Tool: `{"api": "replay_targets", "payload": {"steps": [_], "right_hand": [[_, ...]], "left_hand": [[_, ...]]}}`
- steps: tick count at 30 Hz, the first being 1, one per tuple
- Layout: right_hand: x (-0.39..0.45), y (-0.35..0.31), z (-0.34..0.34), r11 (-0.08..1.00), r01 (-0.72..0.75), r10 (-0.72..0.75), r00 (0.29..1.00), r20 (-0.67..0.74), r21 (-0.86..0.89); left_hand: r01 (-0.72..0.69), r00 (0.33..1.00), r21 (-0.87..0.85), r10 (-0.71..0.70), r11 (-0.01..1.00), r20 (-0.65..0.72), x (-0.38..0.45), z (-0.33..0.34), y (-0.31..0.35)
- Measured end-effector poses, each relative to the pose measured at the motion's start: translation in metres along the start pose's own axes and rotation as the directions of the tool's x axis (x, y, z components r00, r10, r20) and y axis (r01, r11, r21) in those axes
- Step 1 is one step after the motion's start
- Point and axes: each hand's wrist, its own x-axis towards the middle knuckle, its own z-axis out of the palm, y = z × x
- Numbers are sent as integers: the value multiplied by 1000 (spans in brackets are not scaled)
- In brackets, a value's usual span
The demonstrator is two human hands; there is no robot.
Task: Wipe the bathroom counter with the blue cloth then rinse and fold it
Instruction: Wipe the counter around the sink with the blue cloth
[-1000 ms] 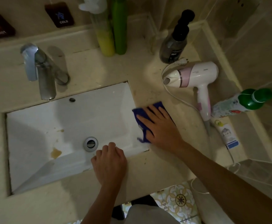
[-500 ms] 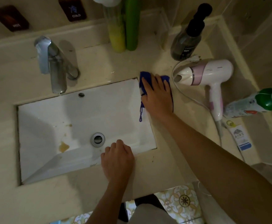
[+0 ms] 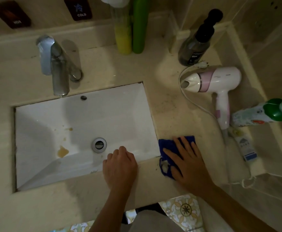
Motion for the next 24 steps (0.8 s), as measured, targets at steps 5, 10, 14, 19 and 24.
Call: {"api": "replay_targets", "payload": {"steps": [5,10,14,19,24], "right_hand": [[71,-21,-5,982,-149,147,989,-25,-116],[184,-10,-23,979,-136,119,986,-113,-152],[232,-8,-33,981,-141,132,989,-71,-135],[158,9,-26,978,155,-156,988,6,-137],[-7,-4,0,990,120,-120,993,0,-78]], "left_hand": [[8,999,-10,-8,1000,36,0,-1,0],[8,999,6,-8,1000,37,2,1,0],[6,1000,-9,-6,1000,5,2,-1,1],[2,1000,-13,-2,1000,8,2,-2,0],[-22,1000,-41,22,999,-11,1,0,-2]]}}
